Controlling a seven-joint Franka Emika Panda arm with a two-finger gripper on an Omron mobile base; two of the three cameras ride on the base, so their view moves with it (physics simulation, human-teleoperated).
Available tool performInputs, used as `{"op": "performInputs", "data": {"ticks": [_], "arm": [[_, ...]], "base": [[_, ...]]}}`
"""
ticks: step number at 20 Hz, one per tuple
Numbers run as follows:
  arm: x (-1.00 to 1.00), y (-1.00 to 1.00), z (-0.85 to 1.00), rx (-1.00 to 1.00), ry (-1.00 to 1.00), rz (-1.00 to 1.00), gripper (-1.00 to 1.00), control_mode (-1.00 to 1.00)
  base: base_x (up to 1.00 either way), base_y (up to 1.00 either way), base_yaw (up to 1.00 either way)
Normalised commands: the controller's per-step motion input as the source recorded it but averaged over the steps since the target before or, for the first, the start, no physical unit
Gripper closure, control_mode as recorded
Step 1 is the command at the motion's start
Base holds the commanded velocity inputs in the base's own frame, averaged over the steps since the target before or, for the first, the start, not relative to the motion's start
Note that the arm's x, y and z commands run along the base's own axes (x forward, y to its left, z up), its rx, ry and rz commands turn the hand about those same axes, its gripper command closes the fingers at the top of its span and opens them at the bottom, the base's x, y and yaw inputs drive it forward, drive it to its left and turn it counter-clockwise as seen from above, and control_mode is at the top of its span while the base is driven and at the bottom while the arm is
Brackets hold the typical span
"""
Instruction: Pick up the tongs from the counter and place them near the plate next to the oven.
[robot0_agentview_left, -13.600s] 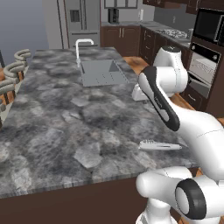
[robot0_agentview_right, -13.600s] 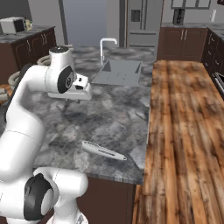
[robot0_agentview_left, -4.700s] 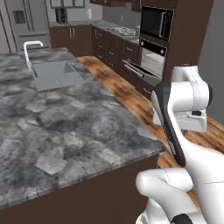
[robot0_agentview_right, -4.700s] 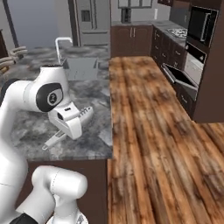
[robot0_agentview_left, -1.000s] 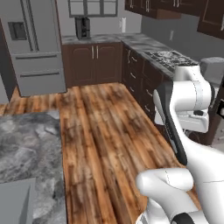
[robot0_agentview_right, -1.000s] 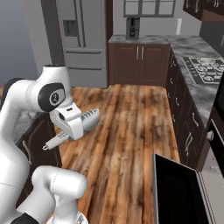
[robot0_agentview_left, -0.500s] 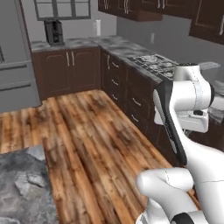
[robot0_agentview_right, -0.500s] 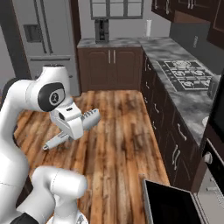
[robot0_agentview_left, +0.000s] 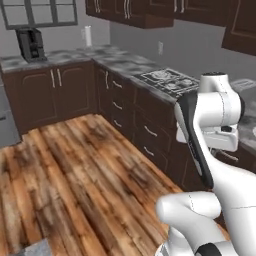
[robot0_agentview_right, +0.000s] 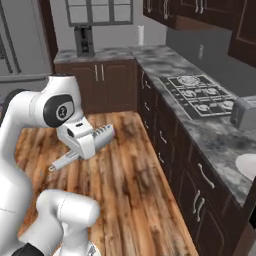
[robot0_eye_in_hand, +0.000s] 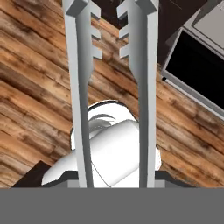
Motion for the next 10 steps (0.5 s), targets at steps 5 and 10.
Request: {"op": "performInputs", "data": {"ticks": [5,10], "arm": [[0.00,0.00,0.00,0.00,0.00,0.00,1.00,1.00],[0.00,0.00,0.00,0.00,0.00,0.00,1.00,1.00]], "base": [[0.93,0.01,-0.56],[0.86,0.00,-0.59]]}}
